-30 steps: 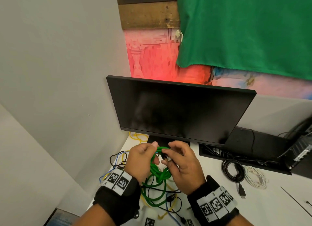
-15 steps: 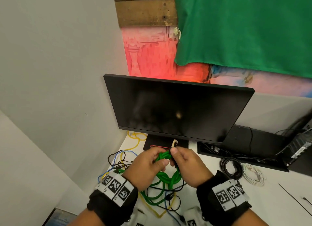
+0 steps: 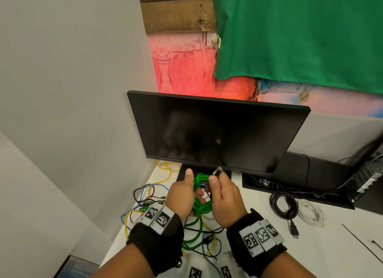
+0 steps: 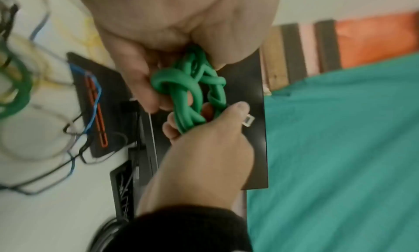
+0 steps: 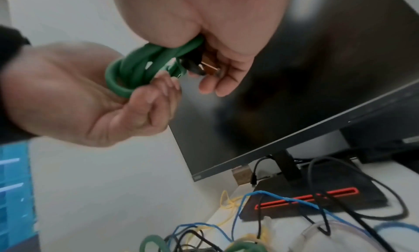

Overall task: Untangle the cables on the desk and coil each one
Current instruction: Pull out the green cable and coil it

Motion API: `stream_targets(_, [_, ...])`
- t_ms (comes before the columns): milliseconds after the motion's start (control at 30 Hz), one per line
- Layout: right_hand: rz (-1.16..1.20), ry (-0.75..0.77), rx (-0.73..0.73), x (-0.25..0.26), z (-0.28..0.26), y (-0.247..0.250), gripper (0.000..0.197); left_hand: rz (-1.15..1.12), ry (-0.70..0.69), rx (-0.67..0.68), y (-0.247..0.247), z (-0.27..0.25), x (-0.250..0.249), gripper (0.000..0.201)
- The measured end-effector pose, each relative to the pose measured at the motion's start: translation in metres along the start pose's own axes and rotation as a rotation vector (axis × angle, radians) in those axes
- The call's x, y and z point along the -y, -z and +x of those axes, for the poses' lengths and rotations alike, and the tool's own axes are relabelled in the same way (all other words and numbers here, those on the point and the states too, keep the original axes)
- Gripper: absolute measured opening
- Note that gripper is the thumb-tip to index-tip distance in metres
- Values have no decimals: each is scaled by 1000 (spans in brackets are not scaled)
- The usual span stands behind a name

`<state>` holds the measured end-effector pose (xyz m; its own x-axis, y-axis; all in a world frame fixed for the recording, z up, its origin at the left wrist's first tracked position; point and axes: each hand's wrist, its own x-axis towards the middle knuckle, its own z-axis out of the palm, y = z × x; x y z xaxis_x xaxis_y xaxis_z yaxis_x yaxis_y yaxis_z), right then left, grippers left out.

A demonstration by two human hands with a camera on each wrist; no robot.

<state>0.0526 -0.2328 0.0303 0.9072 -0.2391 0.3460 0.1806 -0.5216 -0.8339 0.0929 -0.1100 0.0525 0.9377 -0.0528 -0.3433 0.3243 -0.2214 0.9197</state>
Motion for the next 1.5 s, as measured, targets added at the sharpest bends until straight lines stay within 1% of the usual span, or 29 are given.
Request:
stream_targets(33, [-48,27,-3,-1,1,0,42,-128,89,21,-3,-2,-3,71])
stream_targets(67, [-68,21,1,-3,2,0,42,-193,106,15,-4,-3,-4,66])
stream_targets(100, [-66,-14,12,-4,4,-1,42,-157,36,-29,-7,-2,-4,62])
stream_targets(133, [-41,-83,31,-5,6,-3,42,-63,-98,-83,-7,-1,-3,59])
stream_targets(200, [88,-303,100,-6,11,-6,47,152,-412,-166,-5,-3,0,54])
stream_targets(267, [269,-527,208,-8,11,-7,57,407,-684,-175,-2,-5,5,52])
stream_targets(333, [421,-613,292,-12,6,-9,66,579,-934,-107,5,-4,10,51])
stream_targets(400, [511,-651,343,-14,1,-10,66,728,-1194,-46,16,3,13,57])
stream_targets(433, [513,-654,347,-13,0,-10,65,777,-1271,-35,21,7,14,57])
stream_targets(467, [475,-638,323,-12,1,-10,64,795,-1252,-24,25,10,14,52])
stream_targets(500, [395,-604,270,-11,3,-10,61,782,-1142,-29,26,12,14,47])
stream_targets(533, [256,-531,200,-11,4,-10,58,756,-964,-28,24,12,15,42])
stream_targets(567, [74,-408,135,-11,5,-9,56,687,-752,-13,19,13,16,40])
stream_targets(600, [-106,-271,111,-11,3,-8,54,562,-540,12,13,15,16,39])
stream_targets(633, [-242,-171,124,-9,1,-8,55,412,-360,46,7,17,14,41])
stream_targets(667, [-321,-112,144,-9,-3,-9,58,300,-242,66,2,17,12,46])
stream_targets(700, [-343,-89,157,-9,-6,-11,60,268,-203,65,-3,17,10,53])
stream_targets(733, [-312,-90,158,-11,-7,-13,59,324,-252,41,-6,16,11,57])
stream_targets(767, [-231,-123,158,-12,-8,-13,56,408,-340,3,-6,14,14,58])
stream_targets(833, [-4,-281,163,-13,-6,-12,56,558,-544,-59,-5,7,22,53])
stream_targets(867, [90,-378,181,-13,-5,-10,58,627,-627,-63,-3,6,24,53])
stream_targets(933, [247,-538,237,-14,-6,-8,58,779,-755,-27,-3,6,26,64])
stream_targets(1000, [345,-618,260,-17,-8,-5,57,902,-838,-13,-3,7,25,75])
stream_targets(1100, [374,-601,261,-24,-12,-3,59,972,-890,-1,-6,7,23,66])
stream_targets(1200, [439,-596,256,-36,-20,2,59,995,-825,68,-13,13,26,68])
stream_targets(1267, [550,-633,305,-49,-27,11,47,961,-738,136,-17,20,29,63])
stream_targets(1333, [625,-671,397,-64,-34,23,31,914,-614,245,-22,22,34,57])
stream_targets(1433, [528,-689,525,-82,-42,44,29,765,-383,378,-32,20,45,54])
stream_targets(1500, [488,-720,532,-91,-48,56,23,595,-286,387,-36,19,50,54])
